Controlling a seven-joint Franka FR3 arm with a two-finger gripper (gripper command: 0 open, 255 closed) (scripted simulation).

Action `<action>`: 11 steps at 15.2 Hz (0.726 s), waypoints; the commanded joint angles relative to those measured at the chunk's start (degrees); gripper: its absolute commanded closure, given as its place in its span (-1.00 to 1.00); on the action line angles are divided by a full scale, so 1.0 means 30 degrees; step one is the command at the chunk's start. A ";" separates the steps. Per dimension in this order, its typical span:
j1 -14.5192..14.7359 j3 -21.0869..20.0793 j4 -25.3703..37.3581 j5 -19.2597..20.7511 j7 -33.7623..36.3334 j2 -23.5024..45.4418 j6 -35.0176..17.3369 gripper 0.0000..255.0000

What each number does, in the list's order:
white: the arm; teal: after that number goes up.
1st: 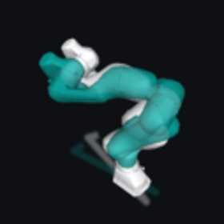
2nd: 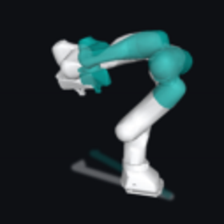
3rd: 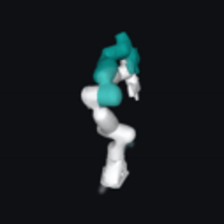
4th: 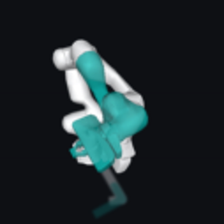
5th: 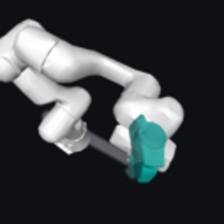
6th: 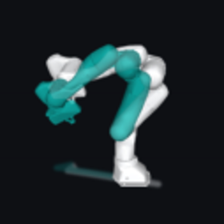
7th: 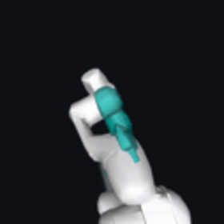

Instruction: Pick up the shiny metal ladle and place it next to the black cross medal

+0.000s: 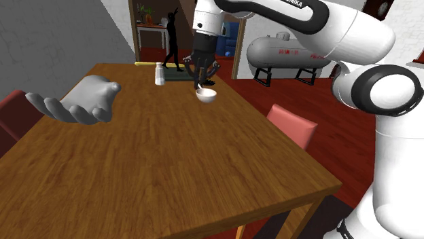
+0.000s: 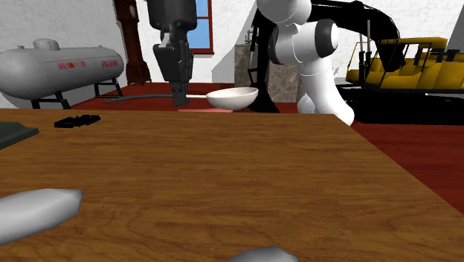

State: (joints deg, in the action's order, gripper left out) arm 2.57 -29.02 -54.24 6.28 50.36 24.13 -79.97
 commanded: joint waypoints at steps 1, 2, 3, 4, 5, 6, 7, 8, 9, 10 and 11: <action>-0.0418 0.0218 0.0782 0.0083 -0.0800 0.0481 0.0347 1.00; -0.0705 0.0317 0.0903 0.0060 -0.1193 0.0579 0.0397 1.00; -0.0973 0.0416 0.1080 0.0053 -0.1581 0.0713 0.0468 1.00; -0.1223 0.0516 0.1317 0.0063 -0.1965 0.0884 0.0564 1.00; -0.1451 0.0618 0.1619 0.0089 -0.2344 0.1095 0.0686 1.00; -0.1657 0.0721 0.1995 0.0133 -0.2720 0.1349 0.0837 1.00; -0.1835 0.0829 0.2454 0.0193 -0.3092 0.1651 0.1023 1.00; -0.1982 0.0940 0.3020 0.0276 -0.3461 0.2014 0.1255 1.00; -0.2089 0.1055 0.3719 0.0385 -0.3829 0.2449 0.1544 1.00; -0.2139 0.1177 0.4617 0.0532 -0.4198 0.2992 0.1920 1.00; -0.2087 0.1328 0.5849 0.0731 -0.4577 0.3709 0.2444 1.00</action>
State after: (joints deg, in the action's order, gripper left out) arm -3.79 -25.47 -40.38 7.93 37.82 33.28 -74.40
